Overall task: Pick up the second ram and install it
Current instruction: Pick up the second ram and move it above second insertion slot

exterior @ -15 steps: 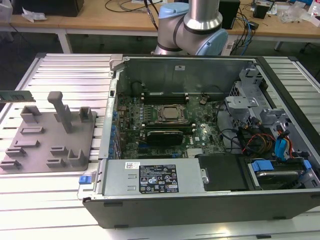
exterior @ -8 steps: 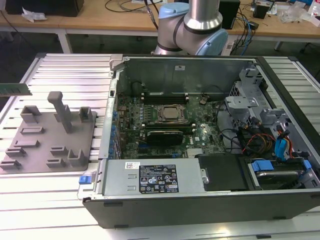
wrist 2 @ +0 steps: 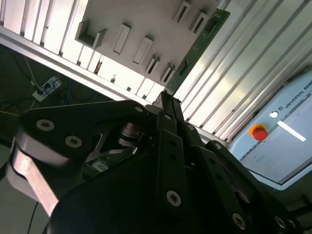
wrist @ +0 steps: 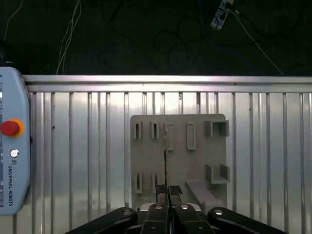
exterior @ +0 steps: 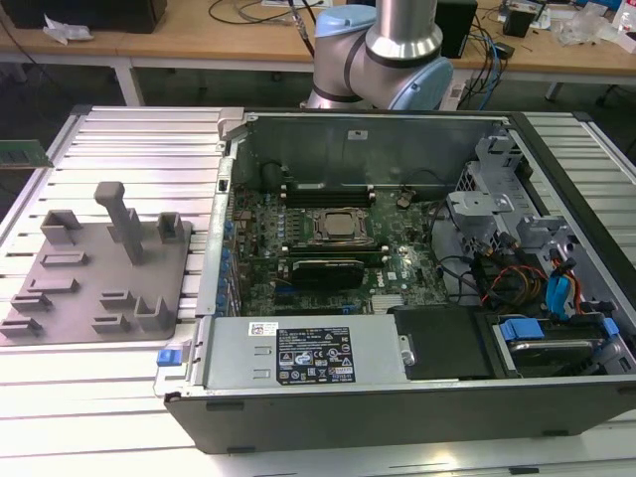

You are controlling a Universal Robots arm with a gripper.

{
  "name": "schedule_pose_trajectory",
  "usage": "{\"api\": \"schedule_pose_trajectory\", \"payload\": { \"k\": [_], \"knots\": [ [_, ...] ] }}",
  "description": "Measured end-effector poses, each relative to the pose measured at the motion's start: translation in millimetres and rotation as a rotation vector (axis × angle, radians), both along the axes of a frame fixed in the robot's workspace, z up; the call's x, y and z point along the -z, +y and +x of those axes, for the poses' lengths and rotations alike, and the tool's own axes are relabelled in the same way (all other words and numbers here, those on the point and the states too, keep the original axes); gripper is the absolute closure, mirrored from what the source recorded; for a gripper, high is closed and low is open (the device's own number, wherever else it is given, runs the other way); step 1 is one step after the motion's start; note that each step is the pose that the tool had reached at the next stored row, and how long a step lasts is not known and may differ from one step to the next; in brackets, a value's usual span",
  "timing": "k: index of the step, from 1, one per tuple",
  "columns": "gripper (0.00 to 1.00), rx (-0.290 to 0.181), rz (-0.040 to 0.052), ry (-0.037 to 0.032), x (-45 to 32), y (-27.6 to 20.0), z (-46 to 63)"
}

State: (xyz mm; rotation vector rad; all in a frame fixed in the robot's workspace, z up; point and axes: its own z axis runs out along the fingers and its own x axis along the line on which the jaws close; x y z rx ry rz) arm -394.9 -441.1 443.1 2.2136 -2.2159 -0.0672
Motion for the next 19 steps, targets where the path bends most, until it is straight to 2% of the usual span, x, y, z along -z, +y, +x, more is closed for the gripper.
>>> {"api": "schedule_pose_trajectory", "payload": {
  "k": [2,11,19],
  "knots": [
    [0.91,0.0,-0.0002,0.0002,-0.3,0.0,0.2],
    [0.91,0.0,-0.0001,0.0001,-0.3,0.0,27.5],
    [0.91,0.0,-0.0002,0.0002,-0.3,0.0,44.2]
  ]
}}
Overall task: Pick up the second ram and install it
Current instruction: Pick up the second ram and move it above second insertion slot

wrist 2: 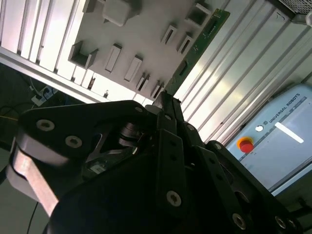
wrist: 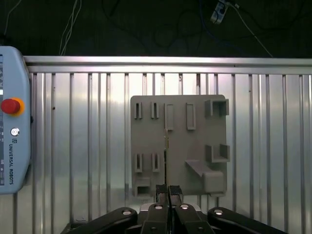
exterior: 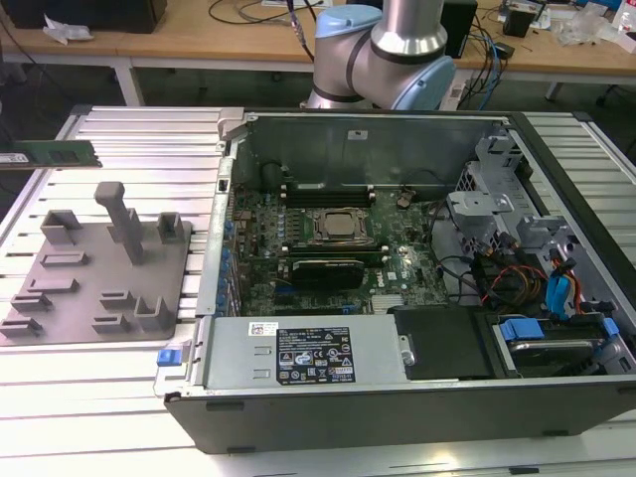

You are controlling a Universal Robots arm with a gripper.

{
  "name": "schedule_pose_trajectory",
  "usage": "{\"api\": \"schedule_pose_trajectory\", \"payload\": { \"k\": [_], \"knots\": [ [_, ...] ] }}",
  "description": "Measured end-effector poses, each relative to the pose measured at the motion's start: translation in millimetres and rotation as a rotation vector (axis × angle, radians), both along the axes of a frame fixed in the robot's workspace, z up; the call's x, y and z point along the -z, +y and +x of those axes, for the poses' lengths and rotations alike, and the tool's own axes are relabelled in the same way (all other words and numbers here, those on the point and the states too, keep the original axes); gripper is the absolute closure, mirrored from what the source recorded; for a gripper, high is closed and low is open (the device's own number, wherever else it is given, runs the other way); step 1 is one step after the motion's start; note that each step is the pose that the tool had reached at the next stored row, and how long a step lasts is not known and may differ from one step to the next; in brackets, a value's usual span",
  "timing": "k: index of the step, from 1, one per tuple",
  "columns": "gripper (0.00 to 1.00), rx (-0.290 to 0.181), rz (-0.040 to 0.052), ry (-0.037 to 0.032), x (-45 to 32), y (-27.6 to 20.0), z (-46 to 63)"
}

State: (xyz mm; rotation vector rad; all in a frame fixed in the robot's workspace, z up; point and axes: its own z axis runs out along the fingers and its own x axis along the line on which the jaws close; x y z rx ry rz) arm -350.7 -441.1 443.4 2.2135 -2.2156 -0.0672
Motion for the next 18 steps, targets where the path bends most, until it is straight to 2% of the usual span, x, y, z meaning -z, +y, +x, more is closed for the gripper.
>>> {"api": "schedule_pose_trajectory", "payload": {
  "k": [7,9,18],
  "knots": [
    [0.91,0.0,0.0001,-0.0001,0.1,0.0,10.8],
    [0.91,0.0,0.0,-0.0001,0.0,0.0,18.6],
    [0.91,0.0,0.0,-0.0001,0.0,0.0,36.5]
  ]
}}
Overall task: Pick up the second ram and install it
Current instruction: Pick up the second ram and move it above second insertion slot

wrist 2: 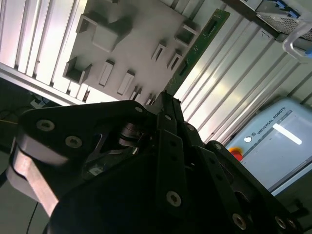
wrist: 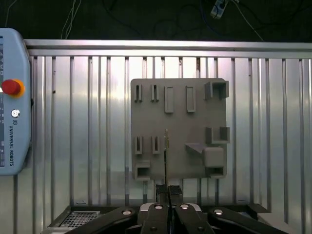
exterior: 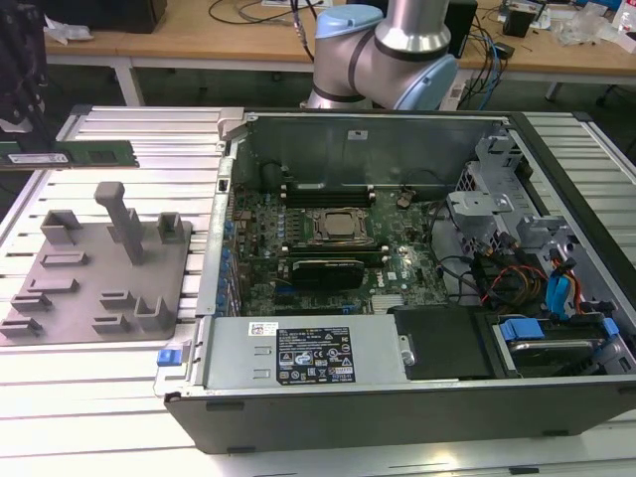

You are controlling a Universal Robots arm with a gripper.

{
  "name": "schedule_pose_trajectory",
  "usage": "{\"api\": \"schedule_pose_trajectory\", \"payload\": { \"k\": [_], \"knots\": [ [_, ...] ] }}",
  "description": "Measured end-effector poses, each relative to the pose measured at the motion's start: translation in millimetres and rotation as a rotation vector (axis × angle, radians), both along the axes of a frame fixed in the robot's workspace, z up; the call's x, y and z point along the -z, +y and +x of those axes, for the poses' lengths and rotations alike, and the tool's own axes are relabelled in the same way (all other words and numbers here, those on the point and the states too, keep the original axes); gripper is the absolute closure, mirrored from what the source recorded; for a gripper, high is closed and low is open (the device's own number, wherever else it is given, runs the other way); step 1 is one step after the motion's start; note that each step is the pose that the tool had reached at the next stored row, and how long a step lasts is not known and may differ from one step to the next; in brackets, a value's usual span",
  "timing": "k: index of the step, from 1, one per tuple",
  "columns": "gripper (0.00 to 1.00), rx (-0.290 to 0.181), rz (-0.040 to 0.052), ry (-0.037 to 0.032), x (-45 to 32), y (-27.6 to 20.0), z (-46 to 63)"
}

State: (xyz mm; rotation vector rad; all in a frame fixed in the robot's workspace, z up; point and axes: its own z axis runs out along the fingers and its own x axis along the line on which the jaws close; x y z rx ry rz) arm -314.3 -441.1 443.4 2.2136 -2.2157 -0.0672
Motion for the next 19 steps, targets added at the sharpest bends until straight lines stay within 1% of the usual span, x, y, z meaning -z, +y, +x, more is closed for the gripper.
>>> {"api": "schedule_pose_trajectory", "payload": {
  "k": [5,7,10,19],
  "knots": [
    [0.91,0.0,0.0,0.0,0.1,0.0,15.1],
    [0.91,0.0,0.0001,-0.0001,0.1,0.0,18.2],
    [0.91,0.0,0.0,0.0,0.1,0.0,25.6],
    [0.91,0.0,0.0001,0.0,0.3,0.0,38.2]
  ]
}}
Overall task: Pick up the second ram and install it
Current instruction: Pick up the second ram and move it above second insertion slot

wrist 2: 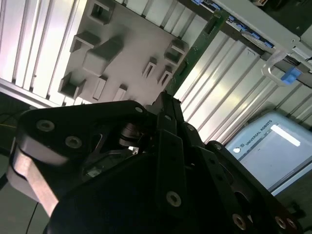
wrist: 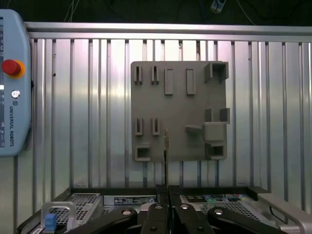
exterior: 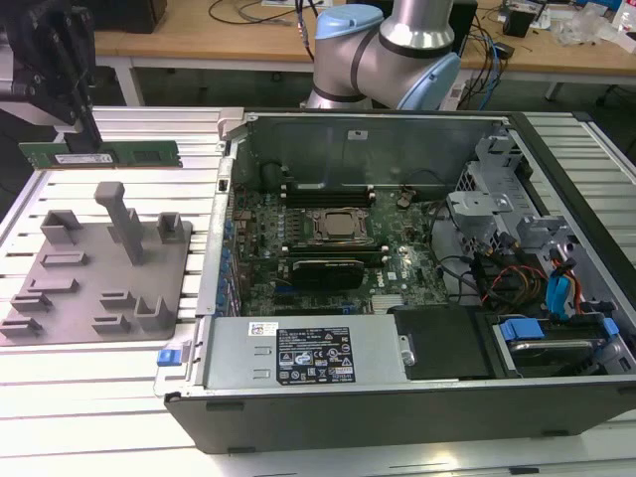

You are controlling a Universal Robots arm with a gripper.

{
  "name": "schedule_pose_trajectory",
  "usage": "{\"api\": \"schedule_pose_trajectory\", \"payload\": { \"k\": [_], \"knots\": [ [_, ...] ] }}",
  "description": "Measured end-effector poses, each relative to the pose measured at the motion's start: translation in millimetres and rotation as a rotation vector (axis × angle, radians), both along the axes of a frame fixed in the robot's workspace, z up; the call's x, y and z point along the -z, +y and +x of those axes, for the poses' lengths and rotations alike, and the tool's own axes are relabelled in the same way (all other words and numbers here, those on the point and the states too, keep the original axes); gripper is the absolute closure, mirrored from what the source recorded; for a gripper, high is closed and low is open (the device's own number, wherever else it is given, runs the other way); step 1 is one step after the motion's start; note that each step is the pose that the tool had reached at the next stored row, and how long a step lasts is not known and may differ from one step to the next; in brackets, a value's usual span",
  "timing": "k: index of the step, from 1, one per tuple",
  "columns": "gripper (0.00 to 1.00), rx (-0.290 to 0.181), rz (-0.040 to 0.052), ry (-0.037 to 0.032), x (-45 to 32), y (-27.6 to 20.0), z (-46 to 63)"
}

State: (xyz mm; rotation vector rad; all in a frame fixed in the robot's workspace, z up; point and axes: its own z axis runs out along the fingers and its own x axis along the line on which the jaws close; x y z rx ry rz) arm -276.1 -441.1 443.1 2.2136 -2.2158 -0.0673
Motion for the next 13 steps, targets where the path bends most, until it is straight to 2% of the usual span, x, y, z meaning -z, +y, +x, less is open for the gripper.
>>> {"api": "schedule_pose_trajectory", "payload": {
  "k": [4,13],
  "knots": [
    [0.91,0.0,-0.0001,0.0,0.1,0.0,12.3],
    [0.91,0.0,0.0,0.0,0.3,0.0,31.0]
  ]
}}
